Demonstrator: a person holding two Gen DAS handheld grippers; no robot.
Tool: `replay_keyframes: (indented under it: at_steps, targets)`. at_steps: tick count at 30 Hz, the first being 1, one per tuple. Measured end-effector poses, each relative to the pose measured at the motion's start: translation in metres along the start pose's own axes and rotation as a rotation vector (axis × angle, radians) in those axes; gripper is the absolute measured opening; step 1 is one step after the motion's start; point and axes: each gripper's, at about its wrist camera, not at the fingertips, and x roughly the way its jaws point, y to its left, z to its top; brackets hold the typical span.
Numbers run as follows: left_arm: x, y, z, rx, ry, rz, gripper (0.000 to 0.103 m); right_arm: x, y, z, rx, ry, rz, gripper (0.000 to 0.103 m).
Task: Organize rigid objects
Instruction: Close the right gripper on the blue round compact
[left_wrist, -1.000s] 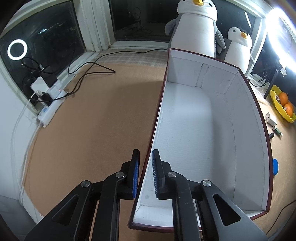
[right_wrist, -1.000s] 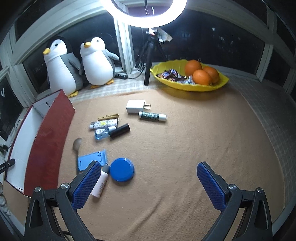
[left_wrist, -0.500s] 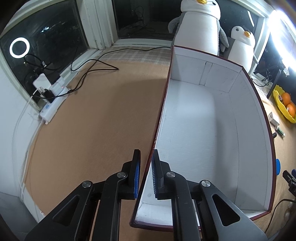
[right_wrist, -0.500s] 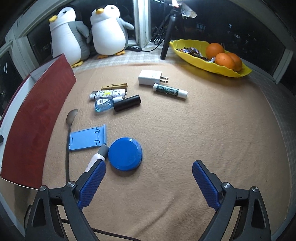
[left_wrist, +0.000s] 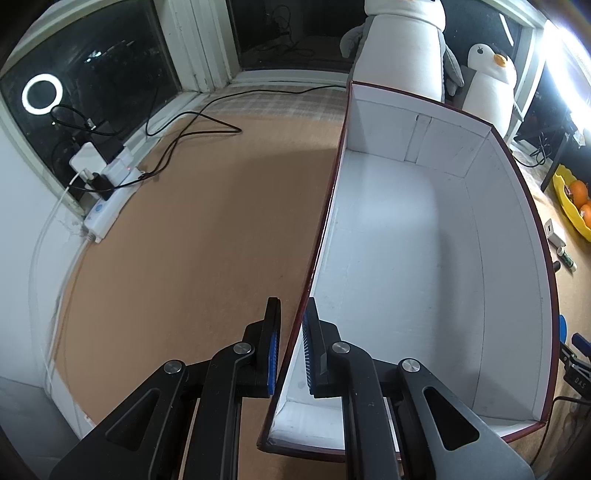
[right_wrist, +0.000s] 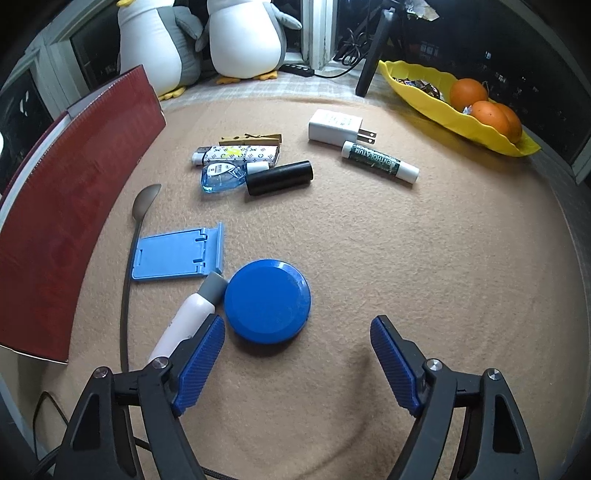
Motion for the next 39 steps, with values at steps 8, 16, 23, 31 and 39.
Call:
replay_keyframes:
  at_steps: [8, 16, 23, 31, 39]
  targets:
    - [-0.001, 0.000, 0.001, -0.013, 0.010, 0.002, 0.010, 0.009, 0.001, 0.009, -0.033, 0.004, 0.007, 0.077]
    - [0.003, 0.005, 0.001, -0.048, 0.036, -0.027, 0.010, 0.015, 0.003, 0.012, -0.052, 0.007, 0.015, 0.074]
    - [0.002, 0.003, 0.001, -0.048, 0.037, -0.021, 0.010, 0.014, 0.003, 0.018, -0.062, -0.004, 0.019, 0.046]
    - [0.002, 0.003, 0.001, -0.043, 0.036, -0.020, 0.010, 0.013, 0.003, 0.017, -0.060, -0.006, 0.027, 0.046]
    - [0.002, 0.003, 0.001, -0.043, 0.033, -0.021, 0.010, 0.011, -0.001, 0.014, -0.050, -0.006, 0.027, 0.046]
